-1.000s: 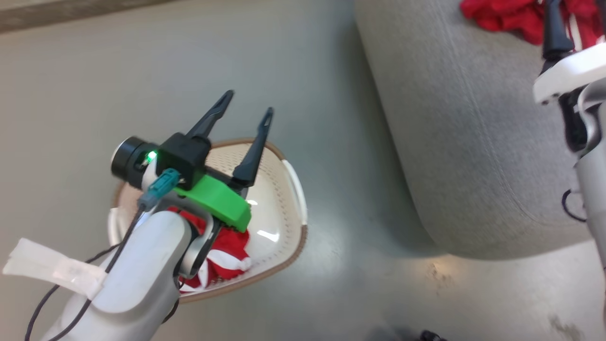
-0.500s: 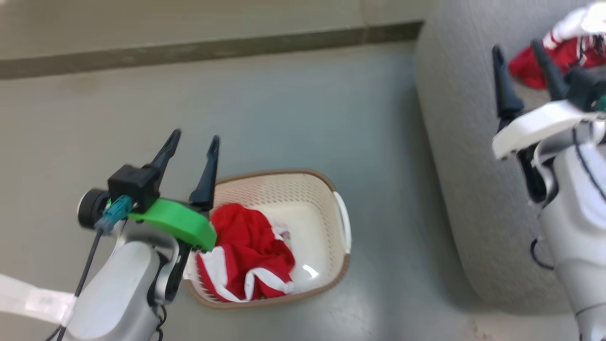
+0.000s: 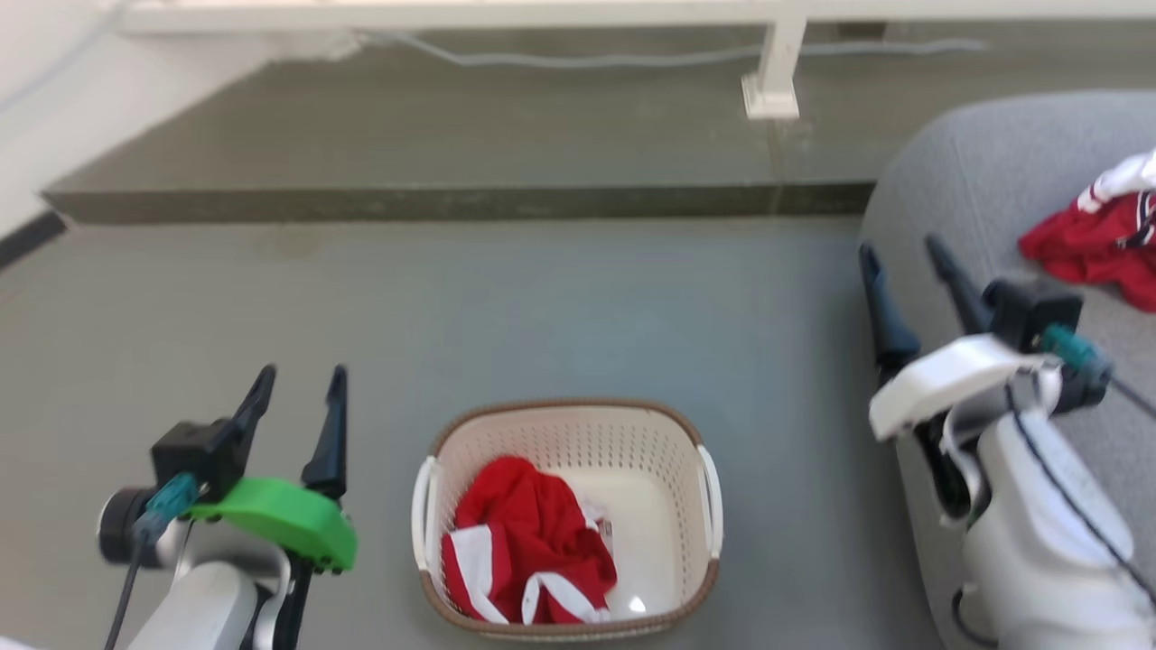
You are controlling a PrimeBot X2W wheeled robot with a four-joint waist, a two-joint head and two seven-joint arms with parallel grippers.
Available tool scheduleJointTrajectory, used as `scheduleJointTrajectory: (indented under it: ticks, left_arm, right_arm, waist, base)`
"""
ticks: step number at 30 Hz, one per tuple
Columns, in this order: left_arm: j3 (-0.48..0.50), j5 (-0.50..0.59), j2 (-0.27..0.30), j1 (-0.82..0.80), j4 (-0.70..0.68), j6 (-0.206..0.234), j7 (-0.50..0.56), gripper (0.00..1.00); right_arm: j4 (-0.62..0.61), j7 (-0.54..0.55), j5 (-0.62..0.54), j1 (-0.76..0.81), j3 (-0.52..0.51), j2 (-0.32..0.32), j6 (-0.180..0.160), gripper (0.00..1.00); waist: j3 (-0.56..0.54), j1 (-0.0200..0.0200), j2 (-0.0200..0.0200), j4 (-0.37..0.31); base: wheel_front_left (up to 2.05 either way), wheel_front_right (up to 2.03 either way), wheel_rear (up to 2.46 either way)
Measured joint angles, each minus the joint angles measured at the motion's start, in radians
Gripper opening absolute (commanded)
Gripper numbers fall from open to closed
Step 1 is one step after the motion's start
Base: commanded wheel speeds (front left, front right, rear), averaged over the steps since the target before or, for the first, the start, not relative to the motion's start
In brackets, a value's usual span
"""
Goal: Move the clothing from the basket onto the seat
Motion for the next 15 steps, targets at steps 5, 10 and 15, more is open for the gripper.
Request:
scheduleJointTrajectory:
  ticks: [5,10,15]
  left_arm:
    - [0.062,0.0,0.003,0.064,-0.018,0.003,0.0,1.0]
    - [0.112,0.004,0.007,0.139,-0.051,0.003,0.0,1.0]
    - [0.157,0.02,0.005,0.192,-0.077,0.007,0.0,1.0]
  right_arm:
    - [-0.03,0.0,0.005,0.079,0.009,0.032,-0.01,1.0]
    - [-0.07,0.0,0.009,0.155,0.01,0.041,-0.028,1.0]
    - [-0.104,0.0,0.009,0.216,0.008,0.043,-0.05,1.0]
  waist:
    - [-0.057,0.0,0.0,0.017]
    - [-0.102,0.0,0.0,0.013]
    - [-0.112,0.0,0.0,-0.01]
  base:
    - [0.0,0.0,0.0]
    - [0.0,0.0,0.0]
    - [0.0,0.0,0.0]
